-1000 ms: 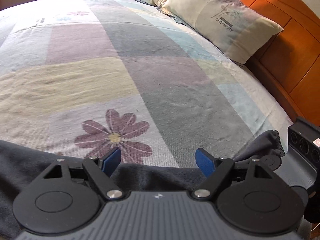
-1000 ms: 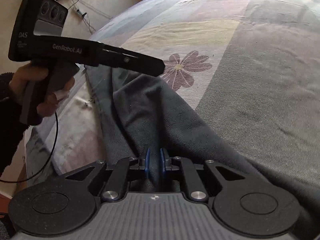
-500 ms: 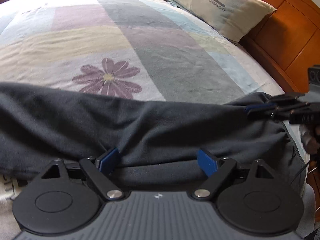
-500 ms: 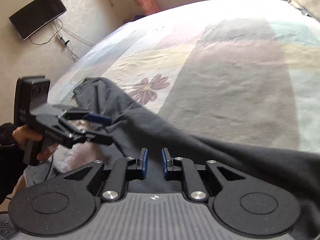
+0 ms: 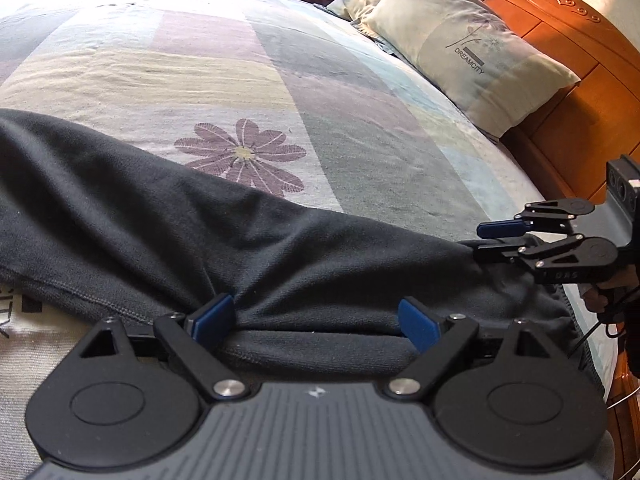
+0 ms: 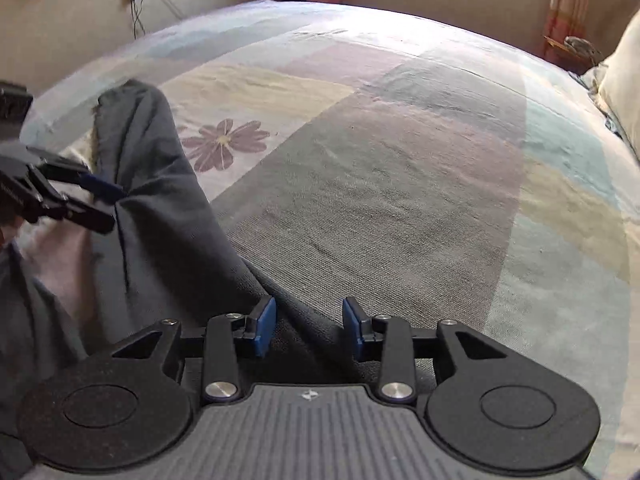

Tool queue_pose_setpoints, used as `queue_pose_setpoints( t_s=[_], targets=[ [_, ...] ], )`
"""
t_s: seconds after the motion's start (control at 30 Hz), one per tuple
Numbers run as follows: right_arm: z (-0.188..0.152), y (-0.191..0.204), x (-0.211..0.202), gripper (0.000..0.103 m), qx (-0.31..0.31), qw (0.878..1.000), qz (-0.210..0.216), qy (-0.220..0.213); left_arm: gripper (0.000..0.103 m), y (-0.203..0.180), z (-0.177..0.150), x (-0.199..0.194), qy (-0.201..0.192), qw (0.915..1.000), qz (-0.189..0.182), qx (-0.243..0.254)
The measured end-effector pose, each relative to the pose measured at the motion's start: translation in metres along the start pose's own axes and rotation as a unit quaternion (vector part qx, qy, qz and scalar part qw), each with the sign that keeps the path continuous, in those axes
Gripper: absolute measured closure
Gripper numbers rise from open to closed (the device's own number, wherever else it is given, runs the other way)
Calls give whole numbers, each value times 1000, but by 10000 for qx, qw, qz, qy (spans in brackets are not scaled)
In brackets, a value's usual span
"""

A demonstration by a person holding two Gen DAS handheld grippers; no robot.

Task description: Fold clothes

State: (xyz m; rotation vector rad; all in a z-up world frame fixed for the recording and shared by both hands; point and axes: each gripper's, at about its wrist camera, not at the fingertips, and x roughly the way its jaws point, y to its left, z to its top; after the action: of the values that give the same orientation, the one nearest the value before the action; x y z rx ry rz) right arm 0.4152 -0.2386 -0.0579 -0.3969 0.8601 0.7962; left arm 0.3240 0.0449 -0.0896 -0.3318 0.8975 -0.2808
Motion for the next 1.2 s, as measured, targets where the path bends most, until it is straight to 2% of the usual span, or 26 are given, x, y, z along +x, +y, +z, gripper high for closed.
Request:
queue_pose_setpoints(
  t_s=[0.07,0.27,0.33,0.43,0.57,0.6,0.63,0.67,0.7,0.77,0.83,1.0,1.2],
  targets=[
    [1,0,7,62,-175,9998,-67,61,13,-1,0,0,0,10000,-5,13],
    [5,-14,4,62,-123,9999,-21,36,12,-1,-2,0,-41,10000,-50,62],
    [-2,-14,5,62,-280,9994,-57,207,11,-1,-2,1,-42,9999,-65,73],
    [-11,-8,-2,62,-489,9986,-52,206,8,0,-3,1,-59,9999,-121,78],
    [-5,11,6,65,-988,9947,-130,232,6,-5,-2,3,-30,9999,-42,139],
    [-1,18,9,74,-1126,9933,-84,249,6,-7,-1,3,-9,9999,0,164],
    [3,24,12,88,-1234,9920,13,278,6,-8,-1,4,12,9998,42,189],
    [6,30,15,95,-1348,9904,83,308,6,-10,0,3,39,9998,78,205],
    [7,36,17,99,-1490,9883,46,337,6,-11,0,1,55,9997,100,203],
    [7,44,16,100,-1664,9854,-168,312,6,-12,1,-5,60,9998,126,172],
    [9,40,9,101,-1531,9871,-440,142,6,-13,0,-13,-23,9998,105,154],
    [24,1,-5,101,-529,9925,-1048,-348,6,-16,2,-28,-203,9996,41,169],
    [27,-5,11,98,-102,9923,-1213,-241,6,-15,1,-29,-154,9997,120,133]
  ],
)
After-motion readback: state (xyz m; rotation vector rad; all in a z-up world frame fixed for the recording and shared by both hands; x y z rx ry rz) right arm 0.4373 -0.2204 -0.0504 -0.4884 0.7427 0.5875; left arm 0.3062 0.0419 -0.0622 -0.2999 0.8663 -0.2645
